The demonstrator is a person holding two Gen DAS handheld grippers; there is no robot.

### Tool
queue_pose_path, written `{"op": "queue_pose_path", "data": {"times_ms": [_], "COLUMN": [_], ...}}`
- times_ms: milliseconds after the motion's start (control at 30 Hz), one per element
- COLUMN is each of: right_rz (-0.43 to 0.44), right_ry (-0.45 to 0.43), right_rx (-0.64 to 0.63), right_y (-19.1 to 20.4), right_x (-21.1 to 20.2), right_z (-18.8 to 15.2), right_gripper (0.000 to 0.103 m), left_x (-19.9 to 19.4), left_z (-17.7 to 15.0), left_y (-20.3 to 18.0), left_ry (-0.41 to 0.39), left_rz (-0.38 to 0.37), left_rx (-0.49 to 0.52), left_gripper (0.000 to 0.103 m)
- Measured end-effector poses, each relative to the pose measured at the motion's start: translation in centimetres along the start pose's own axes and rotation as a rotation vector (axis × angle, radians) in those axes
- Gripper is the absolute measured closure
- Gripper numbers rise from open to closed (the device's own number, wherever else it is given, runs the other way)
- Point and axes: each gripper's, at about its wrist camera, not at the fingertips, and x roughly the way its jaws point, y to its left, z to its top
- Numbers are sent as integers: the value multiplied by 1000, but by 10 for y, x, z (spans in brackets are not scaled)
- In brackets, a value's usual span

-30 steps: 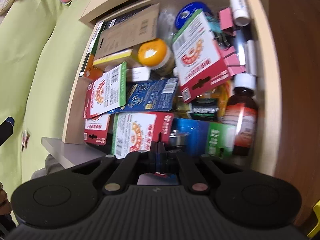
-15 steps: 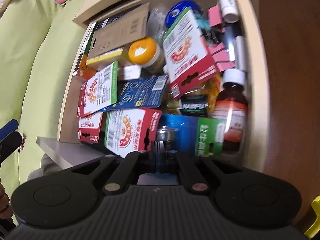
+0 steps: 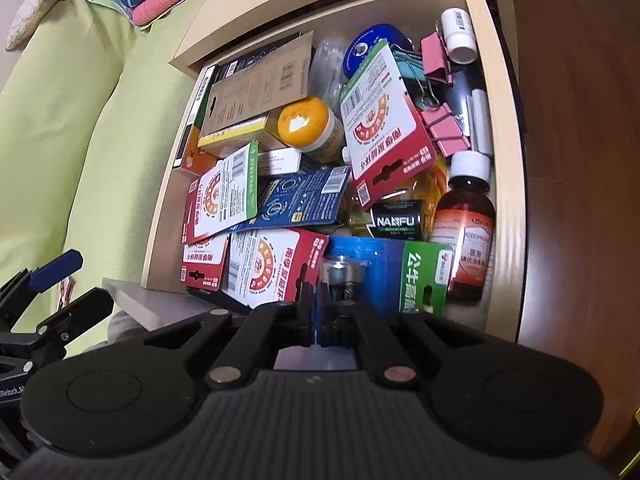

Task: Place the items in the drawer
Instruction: 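Withdraw the open right gripper up and away from the drawer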

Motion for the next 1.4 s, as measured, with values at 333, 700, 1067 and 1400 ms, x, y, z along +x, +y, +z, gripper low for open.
{"op": "queue_pose_path", "data": {"times_ms": [333,700,1067,1400], "right_rz": [81,84,-23,-65], "right_ry": [84,-208,-312,-296], "right_rx": [-5,-63,-304,-417], "right_y": [17,-21,-28,-19], "right_x": [40,-62,-125,-134], "right_z": [3,-13,-41,-61], "right_gripper": [99,93,71,49], "left_x": [-5,-17,-27,-27], "left_z": [-2,-7,-26,-49], "left_y": [-8,10,13,9], "left_ry": [3,-15,-7,50], "left_rz": [28,79,68,85], "left_rx": [27,86,244,279], "left_gripper": [7,7,3,4]}}
